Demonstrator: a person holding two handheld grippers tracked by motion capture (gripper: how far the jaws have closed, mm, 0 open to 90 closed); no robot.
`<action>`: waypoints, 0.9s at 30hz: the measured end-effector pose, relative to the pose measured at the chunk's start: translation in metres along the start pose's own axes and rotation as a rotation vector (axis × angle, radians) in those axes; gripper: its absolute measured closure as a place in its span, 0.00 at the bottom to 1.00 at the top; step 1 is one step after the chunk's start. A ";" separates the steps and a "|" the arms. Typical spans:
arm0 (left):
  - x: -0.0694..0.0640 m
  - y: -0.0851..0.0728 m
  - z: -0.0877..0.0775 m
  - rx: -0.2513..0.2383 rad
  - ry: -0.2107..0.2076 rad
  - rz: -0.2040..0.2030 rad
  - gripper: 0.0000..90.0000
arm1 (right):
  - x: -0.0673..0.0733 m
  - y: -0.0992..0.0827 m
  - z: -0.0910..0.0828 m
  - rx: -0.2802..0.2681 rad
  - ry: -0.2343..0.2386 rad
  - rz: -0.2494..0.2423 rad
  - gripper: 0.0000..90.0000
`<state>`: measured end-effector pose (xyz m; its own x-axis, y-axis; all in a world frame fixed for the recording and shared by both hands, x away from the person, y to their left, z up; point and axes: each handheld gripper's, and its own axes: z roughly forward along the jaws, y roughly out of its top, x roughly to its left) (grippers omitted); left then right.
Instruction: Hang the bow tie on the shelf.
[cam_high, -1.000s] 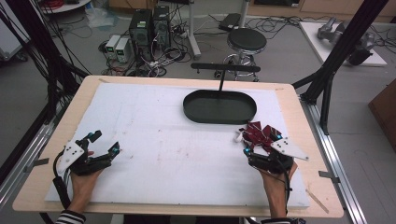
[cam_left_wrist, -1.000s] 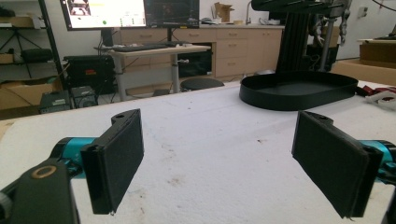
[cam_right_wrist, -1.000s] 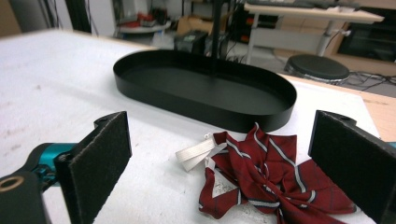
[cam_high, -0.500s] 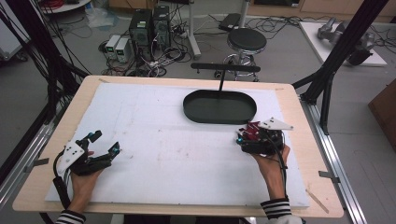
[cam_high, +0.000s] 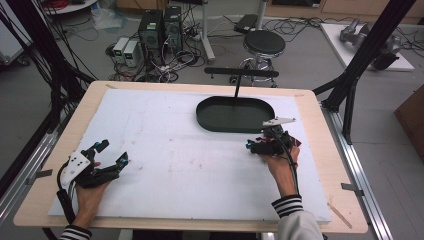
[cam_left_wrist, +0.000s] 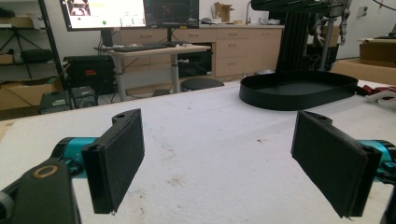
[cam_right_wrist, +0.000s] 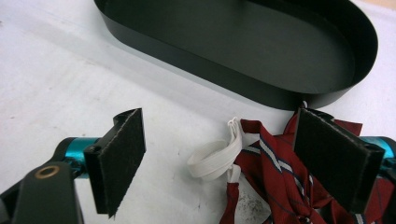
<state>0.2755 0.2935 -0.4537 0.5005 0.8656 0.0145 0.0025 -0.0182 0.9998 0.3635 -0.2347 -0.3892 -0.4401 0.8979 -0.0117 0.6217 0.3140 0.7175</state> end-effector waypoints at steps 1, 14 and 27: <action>0.000 0.000 0.000 0.000 0.000 0.000 0.20 | 0.000 0.000 0.000 0.000 0.000 0.000 0.19; 0.000 0.000 0.000 0.000 -0.001 0.000 0.20 | -0.006 0.005 0.017 0.099 -0.008 0.024 0.32; 0.000 0.000 0.000 0.001 -0.004 0.000 0.20 | -0.007 0.003 0.032 0.182 -0.002 0.043 0.44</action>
<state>0.2755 0.2935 -0.4537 0.5041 0.8635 0.0146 0.0030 -0.0187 0.9998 0.3891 -0.2298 -0.4091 -0.4095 0.9122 0.0150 0.7470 0.3258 0.5796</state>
